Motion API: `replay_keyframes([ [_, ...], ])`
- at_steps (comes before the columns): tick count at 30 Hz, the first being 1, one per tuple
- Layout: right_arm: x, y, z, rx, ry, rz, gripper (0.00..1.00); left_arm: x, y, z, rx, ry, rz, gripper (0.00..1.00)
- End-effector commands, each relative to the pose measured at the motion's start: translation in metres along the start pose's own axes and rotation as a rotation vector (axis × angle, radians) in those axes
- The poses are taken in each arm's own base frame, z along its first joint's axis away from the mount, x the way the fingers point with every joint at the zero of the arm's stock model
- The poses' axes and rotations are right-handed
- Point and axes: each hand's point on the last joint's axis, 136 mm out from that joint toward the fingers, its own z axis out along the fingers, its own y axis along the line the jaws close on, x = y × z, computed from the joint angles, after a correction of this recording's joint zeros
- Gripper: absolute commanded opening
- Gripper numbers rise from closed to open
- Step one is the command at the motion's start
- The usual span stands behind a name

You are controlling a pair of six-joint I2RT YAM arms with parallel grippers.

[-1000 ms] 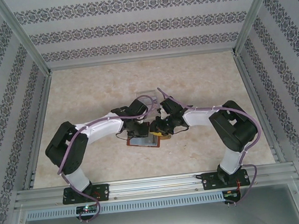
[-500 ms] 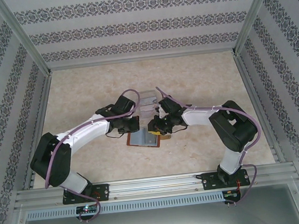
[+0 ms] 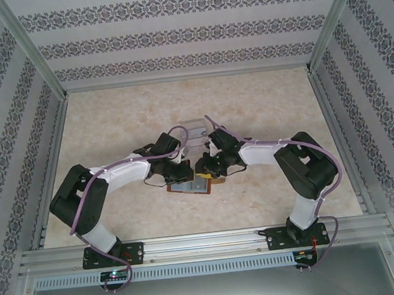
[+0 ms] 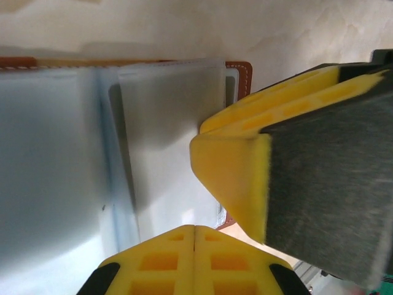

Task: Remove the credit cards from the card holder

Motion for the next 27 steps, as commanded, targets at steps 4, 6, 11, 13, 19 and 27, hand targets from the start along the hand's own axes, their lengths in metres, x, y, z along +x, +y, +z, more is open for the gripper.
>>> replay_keyframes([
  [4,-0.009,0.006,-0.024,-0.002,-0.082,0.002,0.29,0.003,-0.008,0.013,0.055,0.042,-0.007,0.02],
  [6,-0.009,0.006,-0.027,-0.003,-0.088,0.005,0.29,0.003,-0.004,0.016,0.041,0.046,-0.013,0.02],
  [11,-0.007,0.004,-0.027,-0.002,-0.087,0.011,0.29,0.006,0.012,0.026,-0.01,0.063,-0.034,0.01],
  [13,-0.006,0.002,-0.026,-0.001,-0.081,0.012,0.29,0.006,0.021,0.026,-0.056,0.059,-0.036,0.01],
  [19,0.0,0.0,-0.017,0.0,-0.036,0.011,0.29,0.008,0.034,0.018,-0.13,0.033,-0.037,0.01],
  [27,0.007,0.002,-0.004,0.0,0.015,-0.001,0.29,0.007,0.033,0.014,-0.119,0.003,-0.055,0.01],
])
